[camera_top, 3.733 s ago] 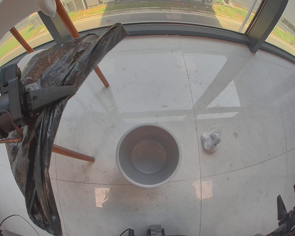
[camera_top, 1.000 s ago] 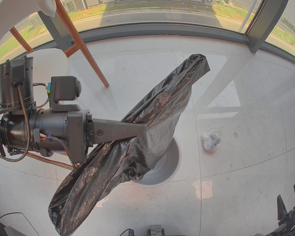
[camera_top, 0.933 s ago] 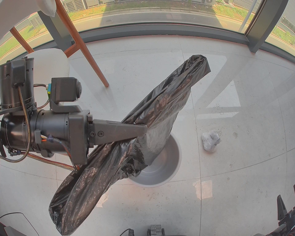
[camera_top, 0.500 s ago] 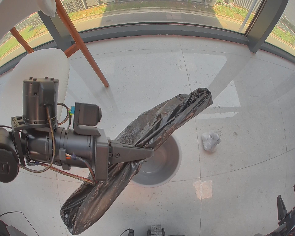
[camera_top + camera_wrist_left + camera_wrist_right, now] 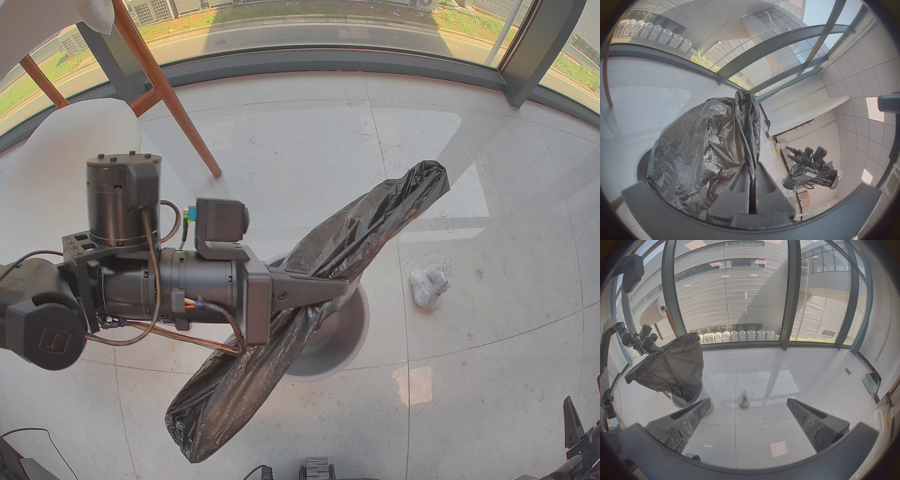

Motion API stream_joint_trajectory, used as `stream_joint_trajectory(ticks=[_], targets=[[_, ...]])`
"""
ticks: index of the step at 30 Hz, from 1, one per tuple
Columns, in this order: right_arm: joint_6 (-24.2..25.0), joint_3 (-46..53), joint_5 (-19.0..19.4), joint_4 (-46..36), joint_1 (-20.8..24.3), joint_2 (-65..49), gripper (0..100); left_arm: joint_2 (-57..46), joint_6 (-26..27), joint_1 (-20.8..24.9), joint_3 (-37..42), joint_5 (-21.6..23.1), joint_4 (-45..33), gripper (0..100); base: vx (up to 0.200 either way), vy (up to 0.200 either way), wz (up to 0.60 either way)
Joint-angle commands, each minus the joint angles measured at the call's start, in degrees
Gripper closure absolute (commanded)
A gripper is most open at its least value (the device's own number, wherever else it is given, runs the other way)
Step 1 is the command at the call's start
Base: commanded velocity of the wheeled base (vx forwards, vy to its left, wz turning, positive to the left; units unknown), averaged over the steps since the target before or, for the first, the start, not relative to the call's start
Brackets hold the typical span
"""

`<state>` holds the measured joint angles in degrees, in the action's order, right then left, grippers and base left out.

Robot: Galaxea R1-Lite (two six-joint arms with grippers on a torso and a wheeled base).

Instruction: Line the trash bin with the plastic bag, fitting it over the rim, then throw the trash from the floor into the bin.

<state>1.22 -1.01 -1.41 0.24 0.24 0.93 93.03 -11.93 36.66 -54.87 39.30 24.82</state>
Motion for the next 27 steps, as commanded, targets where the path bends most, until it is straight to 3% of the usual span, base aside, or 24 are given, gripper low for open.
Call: stream_joint_trajectory(ticks=[1,8,10,15,17,23,25,27], targets=[[0.01,1.01,0.01,0.02,0.02,-0.75,0,2.33,0.07,1.66,0.11,-0.37,-0.12,100,0.0,0.0,0.0],[-0.16,1.01,0.01,0.02,0.02,-0.75,0,2.16,0.25,3.25,1.26,-9.33,-0.21,100,0.0,0.0,0.0],[-0.16,1.01,0.01,0.02,0.02,-0.75,0,2.16,1.12,4.74,1.78,-13.81,-0.3,100,0.0,0.0,0.0],[-0.43,1.01,0.01,-0.33,0.02,-0.66,0,3.83,6.05,7.99,2.75,-30.16,-0.65,100,0.0,0.0,0.0],[-0.78,1.01,0.01,-0.51,-0.07,-0.66,0,3.92,8.07,9.05,3.1,-33.94,-1.79,100,0.0,0.0,0.0],[-1.04,1.01,0.01,-0.33,-0.07,-0.84,0,3.83,10.88,11.77,4.86,-37.9,-4.78,100,0.0,0.0,0.0],[-1.04,1.01,0.1,-0.51,-0.07,-0.84,0,3.83,15.27,12.47,5.21,-38.78,-4.52,100,0.0,0.0,0.0],[-1.13,1.01,0.1,-0.51,-0.07,-0.84,0,3.83,16.24,13.0,4.95,-38.78,-4.52,100,0.0,0.0,0.0]])
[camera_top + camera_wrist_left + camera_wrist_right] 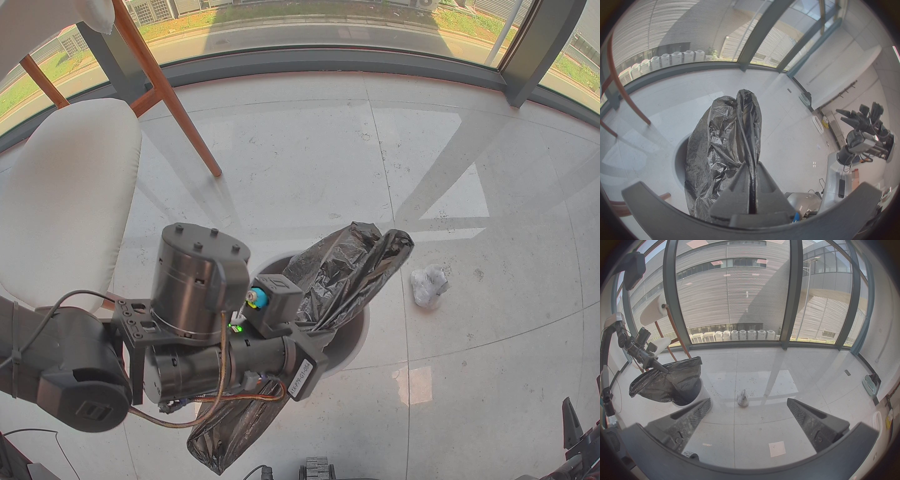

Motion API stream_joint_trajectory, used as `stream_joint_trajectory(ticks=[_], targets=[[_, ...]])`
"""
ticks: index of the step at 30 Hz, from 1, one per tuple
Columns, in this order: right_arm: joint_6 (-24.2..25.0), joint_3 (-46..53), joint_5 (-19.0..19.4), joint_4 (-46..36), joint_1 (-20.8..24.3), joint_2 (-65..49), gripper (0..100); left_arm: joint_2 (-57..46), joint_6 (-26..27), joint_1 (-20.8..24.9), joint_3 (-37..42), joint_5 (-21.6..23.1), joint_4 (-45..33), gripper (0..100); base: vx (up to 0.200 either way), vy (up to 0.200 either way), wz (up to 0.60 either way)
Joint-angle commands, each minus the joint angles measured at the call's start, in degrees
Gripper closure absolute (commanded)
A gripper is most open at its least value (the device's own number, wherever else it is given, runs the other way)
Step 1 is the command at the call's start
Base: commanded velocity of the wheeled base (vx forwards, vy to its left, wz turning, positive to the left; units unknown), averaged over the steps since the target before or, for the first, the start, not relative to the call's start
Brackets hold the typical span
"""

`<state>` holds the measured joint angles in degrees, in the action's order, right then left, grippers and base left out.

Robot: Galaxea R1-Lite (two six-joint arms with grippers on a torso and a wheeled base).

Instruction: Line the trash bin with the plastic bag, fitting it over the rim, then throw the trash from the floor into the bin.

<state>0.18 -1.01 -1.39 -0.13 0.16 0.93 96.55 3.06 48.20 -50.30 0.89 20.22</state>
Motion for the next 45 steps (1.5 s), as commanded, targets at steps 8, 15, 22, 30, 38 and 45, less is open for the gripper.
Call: stream_joint_trajectory(ticks=[8,15,22,30,38,45], targets=[[5.88,-12.17,1.39,5.41,7.84,16.56,0,-0.05,3.71,2.42,-0.33,-1.42,0.17,100,0.0,0.0,0.0],[25.39,-21.49,2.8,6.11,25.51,40.91,0,0.13,3.71,5.15,1.08,-6.78,0.34,100,0.0,0.0,0.0],[36.29,-32.56,13.61,5.85,26.82,59.72,0,-0.05,3.44,5.85,1.43,-7.13,0.34,100,0.0,0.0,0.0],[38.58,-38.36,15.36,6.64,26.74,71.06,0,-0.13,1.16,5.94,2.22,-7.48,1.92,100,0.0,0.0,0.0],[40.16,-43.9,16.33,6.81,26.82,78.44,0,-0.05,1.33,5.94,2.75,-7.39,3.42,100,0.0,0.0,0.0],[40.95,-47.59,16.24,6.29,26.82,82.48,0,-0.13,1.51,5.94,2.75,-7.48,3.42,100,0.0,0.0,0.0]])
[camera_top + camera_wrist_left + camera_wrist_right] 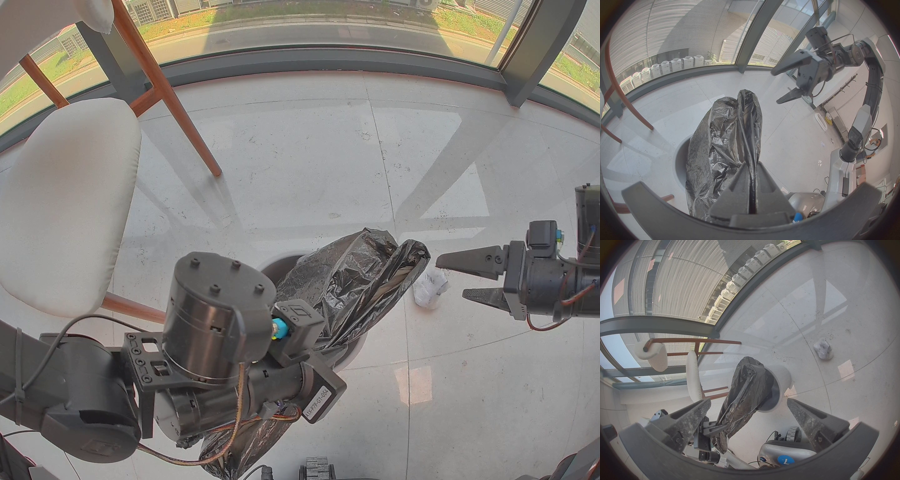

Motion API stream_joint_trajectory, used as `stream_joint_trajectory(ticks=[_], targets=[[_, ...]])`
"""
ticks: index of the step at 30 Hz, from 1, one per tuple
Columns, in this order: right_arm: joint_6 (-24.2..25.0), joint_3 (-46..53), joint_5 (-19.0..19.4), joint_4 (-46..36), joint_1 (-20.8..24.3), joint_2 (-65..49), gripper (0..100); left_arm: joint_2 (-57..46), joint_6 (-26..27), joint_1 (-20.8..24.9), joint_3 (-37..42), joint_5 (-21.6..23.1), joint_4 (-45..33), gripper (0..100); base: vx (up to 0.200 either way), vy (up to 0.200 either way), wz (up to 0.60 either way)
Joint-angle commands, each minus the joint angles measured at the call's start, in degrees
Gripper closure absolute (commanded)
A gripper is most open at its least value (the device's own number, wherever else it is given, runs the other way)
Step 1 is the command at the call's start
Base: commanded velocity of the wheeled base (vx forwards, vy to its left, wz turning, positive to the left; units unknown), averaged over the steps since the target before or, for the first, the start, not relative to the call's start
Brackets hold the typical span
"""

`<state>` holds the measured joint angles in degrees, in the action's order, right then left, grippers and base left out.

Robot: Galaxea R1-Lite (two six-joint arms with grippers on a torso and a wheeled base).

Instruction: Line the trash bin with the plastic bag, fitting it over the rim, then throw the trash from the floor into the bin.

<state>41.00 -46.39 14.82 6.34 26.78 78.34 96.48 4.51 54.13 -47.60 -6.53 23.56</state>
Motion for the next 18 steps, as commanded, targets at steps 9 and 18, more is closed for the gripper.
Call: stream_joint_trajectory(ticks=[9,18], targets=[[-0.22,-6.79,-0.41,-0.27,0.2,11.05,0,-0.06,0.06,0.01,0.06,-0.15,0.08,100,0.0,0.0,0.0],[-1.09,-9.51,-0.59,0.16,0.11,15.35,0,-0.06,-0.03,-0.07,-0.03,-0.23,0.08,100,0.0,0.0,0.0]])
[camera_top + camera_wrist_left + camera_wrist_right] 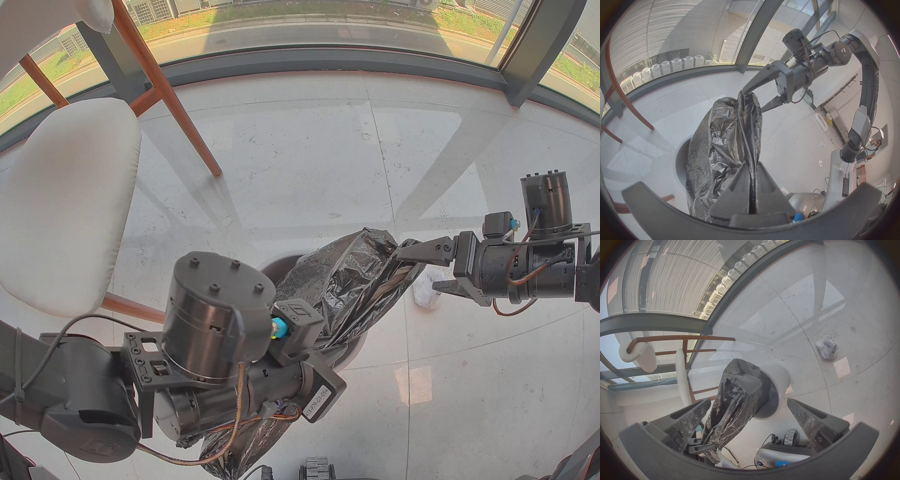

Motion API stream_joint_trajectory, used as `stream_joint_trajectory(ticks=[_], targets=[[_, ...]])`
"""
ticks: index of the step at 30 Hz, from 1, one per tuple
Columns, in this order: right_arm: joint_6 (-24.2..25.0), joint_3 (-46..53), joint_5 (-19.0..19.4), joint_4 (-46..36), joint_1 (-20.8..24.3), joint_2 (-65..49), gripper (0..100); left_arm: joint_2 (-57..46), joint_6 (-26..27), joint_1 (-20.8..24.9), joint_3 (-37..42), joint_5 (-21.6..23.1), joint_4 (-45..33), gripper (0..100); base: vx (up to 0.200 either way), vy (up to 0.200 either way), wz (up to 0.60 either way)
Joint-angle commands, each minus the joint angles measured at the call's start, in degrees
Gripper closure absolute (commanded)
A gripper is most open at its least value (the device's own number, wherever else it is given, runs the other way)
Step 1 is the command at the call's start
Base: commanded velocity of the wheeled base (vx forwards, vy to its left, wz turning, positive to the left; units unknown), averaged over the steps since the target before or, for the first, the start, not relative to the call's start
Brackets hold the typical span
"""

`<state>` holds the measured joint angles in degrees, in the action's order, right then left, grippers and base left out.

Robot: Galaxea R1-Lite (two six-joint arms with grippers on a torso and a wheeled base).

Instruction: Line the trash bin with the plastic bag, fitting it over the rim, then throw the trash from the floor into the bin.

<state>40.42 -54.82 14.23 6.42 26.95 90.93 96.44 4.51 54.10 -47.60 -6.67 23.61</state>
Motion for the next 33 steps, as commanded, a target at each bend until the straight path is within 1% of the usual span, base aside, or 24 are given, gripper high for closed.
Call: stream_joint_trajectory(ticks=[1,4,15,22,29,30,33], targets=[[-0.79,-1.17,0.01,0.17,-0.06,3.03,0,-0.02,-0.03,-0.14,-0.03,-0.1,0.03,100,0.0,0.0,0.0],[-1.58,-0.99,-0.08,0.17,-0.06,3.38,0,-0.02,-0.03,-0.22,0.06,-0.45,0.03,100,0.0,0.0,0.0],[-1.58,-0.55,-0.08,0.08,0.2,3.9,0,-0.02,-0.2,-0.31,-0.38,-0.8,0.03,100,0.0,0.0,0.0],[-2.02,-2.75,-0.52,0.26,0.47,7.42,0,-0.02,-0.2,-0.31,-0.21,-0.89,0.03,100,0.0,0.0,0.0],[-1.93,-4.33,-0.6,0.26,0.56,7.86,0,-0.02,-0.2,-0.31,-0.03,-0.89,0.03,100,0.0,0.0,0.0],[-1.93,-4.24,-0.6,0.17,0.56,7.77,100,-0.02,-0.2,-0.31,-0.12,-0.8,0.03,100,0.0,0.0,0.0],[-1.93,-4.15,-0.52,0.17,1.26,7.6,100,-0.02,-0.2,-0.31,-0.21,-0.8,0.03,100,0.0,0.0,0.0]])
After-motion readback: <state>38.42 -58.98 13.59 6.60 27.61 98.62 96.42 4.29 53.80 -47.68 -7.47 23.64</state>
